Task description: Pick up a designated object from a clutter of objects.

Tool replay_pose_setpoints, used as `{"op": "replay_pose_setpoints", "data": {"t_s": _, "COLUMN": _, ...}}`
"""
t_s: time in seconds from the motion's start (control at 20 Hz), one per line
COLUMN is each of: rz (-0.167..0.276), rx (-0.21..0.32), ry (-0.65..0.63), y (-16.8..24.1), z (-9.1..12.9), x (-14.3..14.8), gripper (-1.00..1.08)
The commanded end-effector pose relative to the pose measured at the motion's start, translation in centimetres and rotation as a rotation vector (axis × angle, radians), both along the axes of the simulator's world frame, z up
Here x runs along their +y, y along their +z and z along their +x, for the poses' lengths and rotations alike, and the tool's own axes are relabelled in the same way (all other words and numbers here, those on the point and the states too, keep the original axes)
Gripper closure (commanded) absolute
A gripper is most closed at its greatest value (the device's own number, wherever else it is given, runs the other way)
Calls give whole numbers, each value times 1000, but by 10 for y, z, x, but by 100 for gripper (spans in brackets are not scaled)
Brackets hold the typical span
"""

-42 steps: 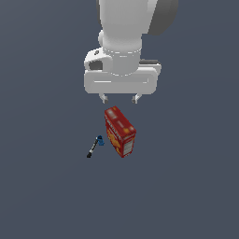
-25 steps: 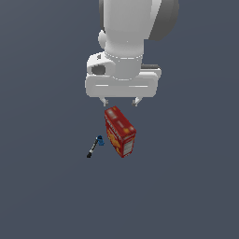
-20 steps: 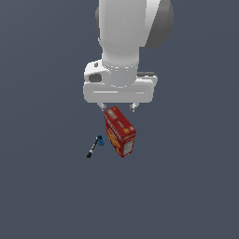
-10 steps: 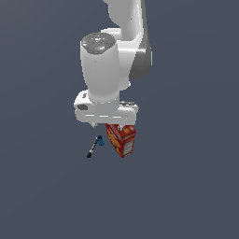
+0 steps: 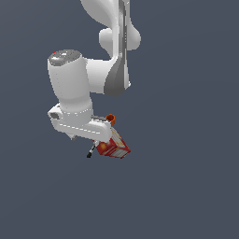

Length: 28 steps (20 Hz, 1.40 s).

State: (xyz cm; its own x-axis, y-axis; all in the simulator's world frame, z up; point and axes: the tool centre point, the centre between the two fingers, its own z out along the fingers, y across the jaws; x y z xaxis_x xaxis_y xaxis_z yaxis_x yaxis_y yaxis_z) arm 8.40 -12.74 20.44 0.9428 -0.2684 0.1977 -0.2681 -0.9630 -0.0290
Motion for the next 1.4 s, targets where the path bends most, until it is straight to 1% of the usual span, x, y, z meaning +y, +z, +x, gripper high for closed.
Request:
{"op": "replay_pose_setpoints", "data": {"t_s": 0.0, "rz": 31, "rx": 193, "ry": -7, "y": -111, "z": -57, "x": 8, "gripper": -92}}
{"op": "replay_pose_setpoints", "data": {"t_s": 0.25, "rz": 32, "rx": 197, "ry": -46, "y": -136, "z": -64, "x": -7, "gripper": -92}}
{"op": "replay_pose_setpoints", "data": {"t_s": 0.5, "rz": 32, "rx": 199, "ry": -59, "y": -145, "z": -66, "x": -12, "gripper": -92}}
{"op": "replay_pose_setpoints", "data": {"t_s": 0.55, "rz": 11, "rx": 106, "ry": -92, "y": -106, "z": -22, "x": -43, "gripper": -92}}
{"op": "replay_pose_setpoints", "data": {"t_s": 0.6, "rz": 2, "rx": 66, "ry": -106, "y": -83, "z": -29, "x": -49, "gripper": -92}}
{"op": "replay_pose_setpoints", "data": {"t_s": 0.75, "rz": 4, "rx": 72, "ry": -104, "y": -88, "z": -30, "x": -47, "gripper": -92}}
{"op": "replay_pose_setpoints", "data": {"t_s": 0.9, "rz": 7, "rx": 87, "ry": -99, "y": -101, "z": -34, "x": -43, "gripper": -92}}
{"op": "replay_pose_setpoints", "data": {"t_s": 1.35, "rz": 27, "rx": 173, "ry": -69, "y": -173, "z": -59, "x": -19, "gripper": -92}}
